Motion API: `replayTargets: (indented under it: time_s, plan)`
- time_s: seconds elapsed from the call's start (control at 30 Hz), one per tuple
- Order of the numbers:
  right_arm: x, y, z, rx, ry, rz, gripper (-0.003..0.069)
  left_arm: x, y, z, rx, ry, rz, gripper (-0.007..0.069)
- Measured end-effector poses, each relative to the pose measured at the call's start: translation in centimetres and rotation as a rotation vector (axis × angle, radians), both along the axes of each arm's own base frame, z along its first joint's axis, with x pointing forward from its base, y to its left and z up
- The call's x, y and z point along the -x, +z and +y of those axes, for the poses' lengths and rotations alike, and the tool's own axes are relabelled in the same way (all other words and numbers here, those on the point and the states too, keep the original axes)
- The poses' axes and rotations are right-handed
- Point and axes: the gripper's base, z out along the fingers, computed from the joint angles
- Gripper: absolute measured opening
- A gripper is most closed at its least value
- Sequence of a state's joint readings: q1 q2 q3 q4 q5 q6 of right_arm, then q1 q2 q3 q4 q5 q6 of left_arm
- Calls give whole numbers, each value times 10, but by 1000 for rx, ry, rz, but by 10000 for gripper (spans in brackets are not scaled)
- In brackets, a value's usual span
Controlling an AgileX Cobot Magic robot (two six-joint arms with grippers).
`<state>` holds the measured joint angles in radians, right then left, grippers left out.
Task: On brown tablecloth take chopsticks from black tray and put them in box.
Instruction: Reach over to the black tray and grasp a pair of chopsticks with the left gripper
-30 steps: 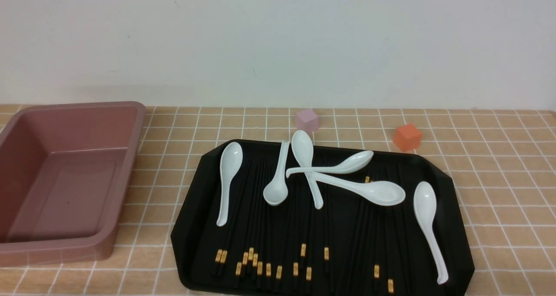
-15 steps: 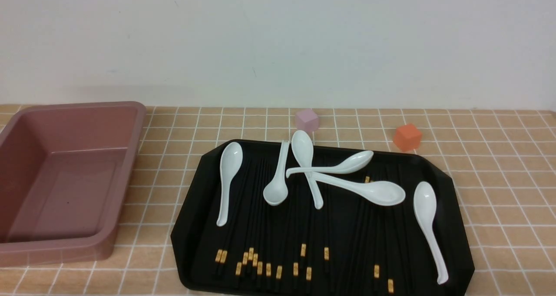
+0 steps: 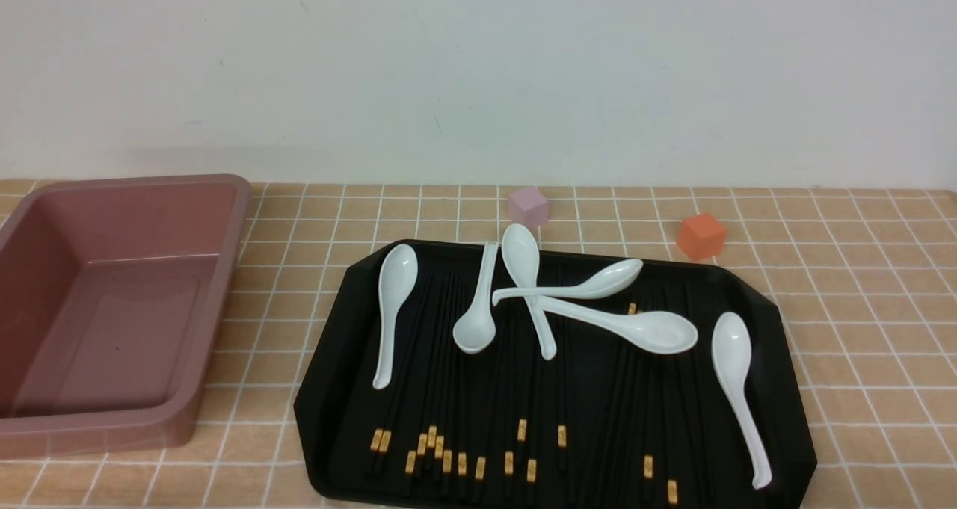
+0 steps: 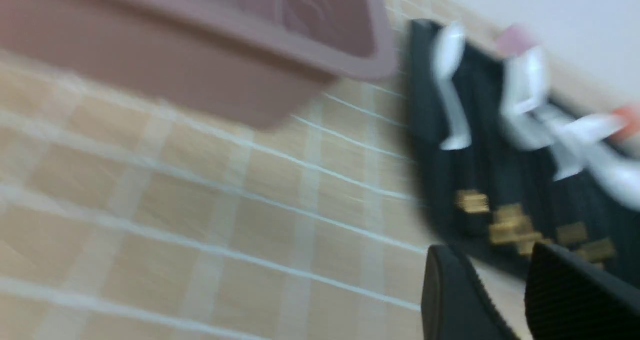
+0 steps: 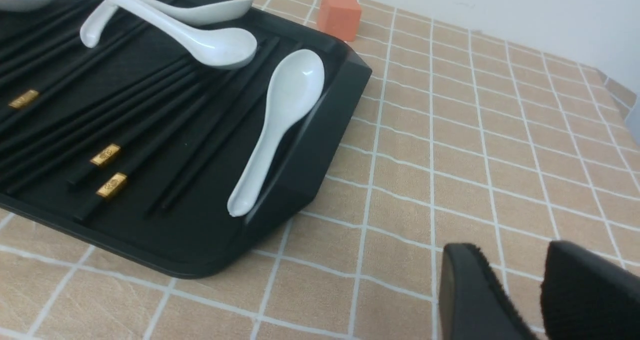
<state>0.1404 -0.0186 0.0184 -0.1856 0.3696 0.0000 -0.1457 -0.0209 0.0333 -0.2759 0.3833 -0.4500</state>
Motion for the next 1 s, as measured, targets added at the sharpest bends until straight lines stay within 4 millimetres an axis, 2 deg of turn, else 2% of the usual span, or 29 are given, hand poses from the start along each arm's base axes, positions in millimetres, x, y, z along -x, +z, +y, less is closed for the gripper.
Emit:
replayTargets:
  time_s: [0.07,0.2,0.3,0.5,0.63,0.7,0.73,0.8,0.87,0.9,0.97,1.0]
  plan:
    - [0,0,0,2,0,0,240,0,4,-4,252,22,24,238]
    - [0,0,0,2,0,0,240,-1,13,-8,615,54,44,238]
    - [0,0,0,2,0,0,240,-1,17,-8,769,68,46,238]
    - [0,1,-2,73,-6,-10,240,-4,28,0,948,140,-60,221]
    - [-1,1,-3,73,-10,-25,240,-1,54,3,908,120,-174,152]
    - [-2,7,2,-160,-14,-78,240,9,94,5,786,71,-324,73]
    - [-2,9,3,-227,-14,-97,240,9,103,5,747,63,-345,55]
    - [-3,18,6,-454,-13,-167,240,8,138,1,591,17,-372,-1]
    - [-3,24,7,-582,-9,-212,240,0,147,-5,502,-21,-314,-13]
    - [-3,28,7,-663,-3,-251,240,-12,158,-14,402,-85,-213,-13]
    - [-2,34,6,-750,7,-297,240,-37,164,-28,248,-196,9,-13]
    - [-2,35,6,-758,10,-307,240,-43,166,-32,197,-238,78,-13]
